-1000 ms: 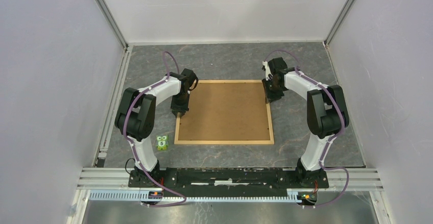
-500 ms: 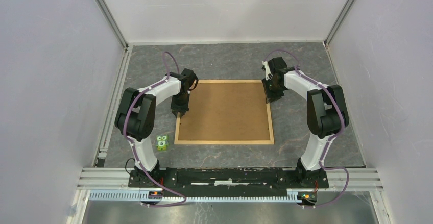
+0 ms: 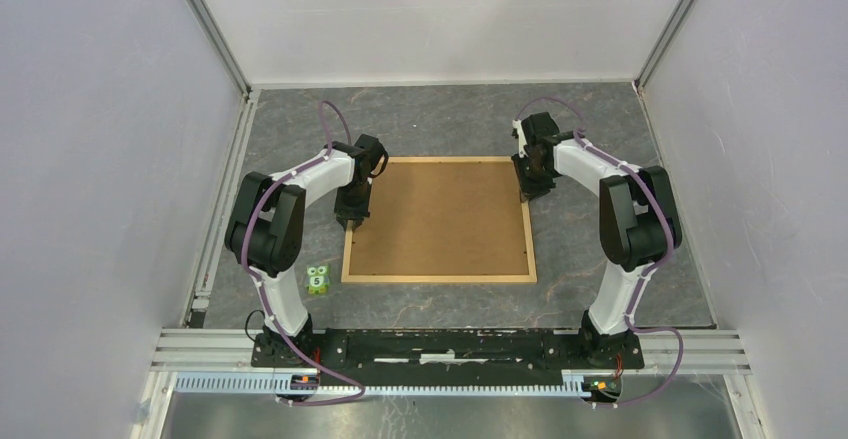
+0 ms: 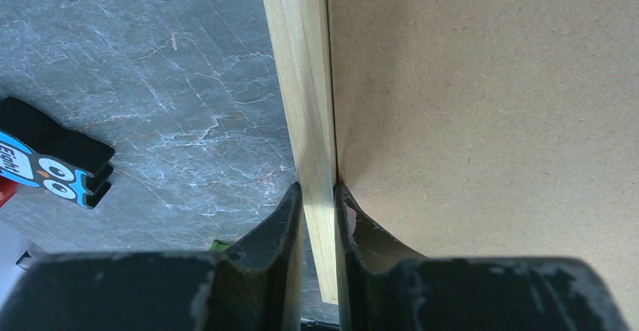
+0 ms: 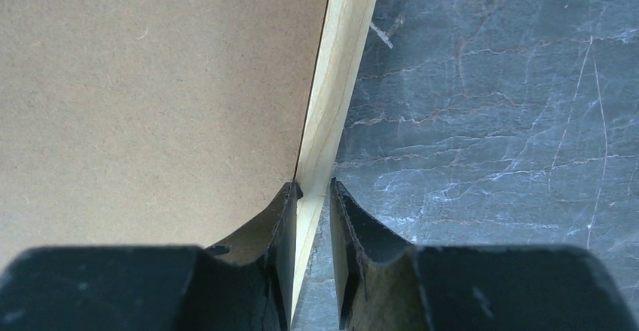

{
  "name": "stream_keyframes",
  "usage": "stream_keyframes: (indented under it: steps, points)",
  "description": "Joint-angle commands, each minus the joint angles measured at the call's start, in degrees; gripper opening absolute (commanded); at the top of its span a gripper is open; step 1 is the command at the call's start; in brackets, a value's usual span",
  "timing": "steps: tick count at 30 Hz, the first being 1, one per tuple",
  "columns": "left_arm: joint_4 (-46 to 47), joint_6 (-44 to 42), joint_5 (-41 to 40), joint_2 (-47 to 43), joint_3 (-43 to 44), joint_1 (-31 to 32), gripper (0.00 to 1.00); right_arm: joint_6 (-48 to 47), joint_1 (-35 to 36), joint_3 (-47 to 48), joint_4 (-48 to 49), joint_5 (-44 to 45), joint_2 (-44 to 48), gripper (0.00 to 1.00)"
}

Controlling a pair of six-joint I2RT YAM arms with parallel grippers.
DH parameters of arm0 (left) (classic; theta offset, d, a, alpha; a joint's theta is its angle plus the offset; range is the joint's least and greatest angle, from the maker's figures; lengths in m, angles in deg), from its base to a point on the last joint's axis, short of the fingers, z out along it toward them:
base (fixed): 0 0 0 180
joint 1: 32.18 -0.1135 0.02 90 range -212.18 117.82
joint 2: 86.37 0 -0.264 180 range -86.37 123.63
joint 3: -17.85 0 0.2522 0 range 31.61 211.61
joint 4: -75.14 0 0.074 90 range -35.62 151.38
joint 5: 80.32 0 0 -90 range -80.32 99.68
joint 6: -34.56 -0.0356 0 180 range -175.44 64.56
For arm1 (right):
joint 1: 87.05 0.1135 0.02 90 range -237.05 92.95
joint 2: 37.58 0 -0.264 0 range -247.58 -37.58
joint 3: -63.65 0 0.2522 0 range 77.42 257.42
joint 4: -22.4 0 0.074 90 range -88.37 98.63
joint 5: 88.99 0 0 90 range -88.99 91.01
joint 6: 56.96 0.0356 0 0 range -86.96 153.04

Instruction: Put the photo into the frame

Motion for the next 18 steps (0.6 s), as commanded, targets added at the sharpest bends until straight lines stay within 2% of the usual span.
stream_keyframes:
  steps: [1,8,13,18]
  points:
    - [3.74,-1.30,5.53,4.57,-3.09,1.59,0.09,-1.07,-0.91,-1.04,-0.26,10.48,-3.10,0.26]
    - [3.78,-1.30,5.57,4.82,-3.09,1.63,0.09,-0.88,0.02,-3.23,1.84,12.56,-5.01,0.25]
    - [3.80,-1.47,5.54,4.93,-3.09,1.60,0.09,-0.68,0.14,-3.94,3.91,6.43,-7.71,0.26]
    - [3.73,-1.57,5.49,5.04,-3.09,1.68,0.09,-0.36,0.10,-4.15,5.15,3.96,-9.04,0.26]
